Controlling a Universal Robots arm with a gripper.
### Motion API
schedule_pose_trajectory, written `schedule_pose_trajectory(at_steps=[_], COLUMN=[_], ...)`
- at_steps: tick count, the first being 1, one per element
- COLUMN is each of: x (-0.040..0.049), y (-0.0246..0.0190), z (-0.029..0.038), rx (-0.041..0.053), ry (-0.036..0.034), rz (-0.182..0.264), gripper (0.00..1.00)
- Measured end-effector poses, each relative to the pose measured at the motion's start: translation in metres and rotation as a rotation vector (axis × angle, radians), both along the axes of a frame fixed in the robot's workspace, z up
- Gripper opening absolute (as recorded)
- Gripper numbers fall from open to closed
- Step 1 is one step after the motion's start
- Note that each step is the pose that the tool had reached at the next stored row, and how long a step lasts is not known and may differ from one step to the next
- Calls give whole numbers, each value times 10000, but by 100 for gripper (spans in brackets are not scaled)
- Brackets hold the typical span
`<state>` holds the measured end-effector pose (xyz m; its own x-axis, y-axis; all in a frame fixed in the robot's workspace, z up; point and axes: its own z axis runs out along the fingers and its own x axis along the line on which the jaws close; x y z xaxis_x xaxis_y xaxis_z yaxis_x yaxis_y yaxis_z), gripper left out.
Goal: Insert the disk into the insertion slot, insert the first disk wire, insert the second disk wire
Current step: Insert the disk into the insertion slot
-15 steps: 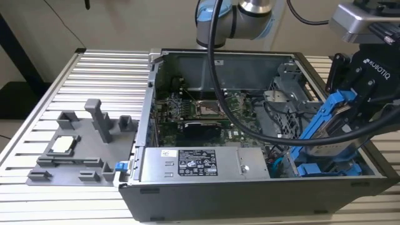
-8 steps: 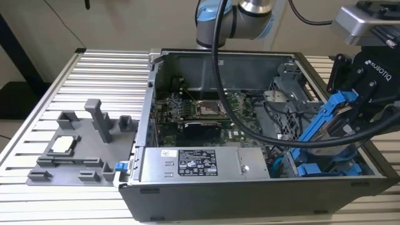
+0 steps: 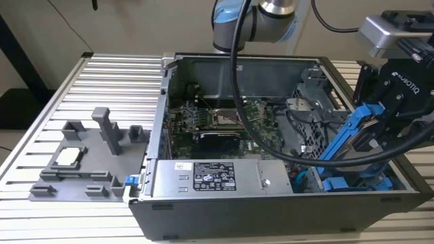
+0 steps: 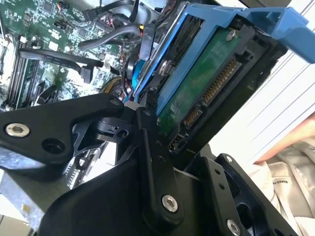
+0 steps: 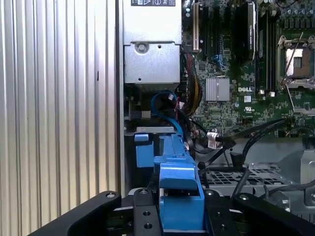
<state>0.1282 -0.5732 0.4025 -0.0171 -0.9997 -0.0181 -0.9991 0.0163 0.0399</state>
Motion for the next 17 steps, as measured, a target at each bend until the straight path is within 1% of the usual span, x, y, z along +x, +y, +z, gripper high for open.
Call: schedule_pose_trajectory(at_steps=[8,17], x=[0,0], y=[0,-1], z=[-145,-305], rx=[0,40], ry=[-1,0], rz=[0,0], gripper=[33,33])
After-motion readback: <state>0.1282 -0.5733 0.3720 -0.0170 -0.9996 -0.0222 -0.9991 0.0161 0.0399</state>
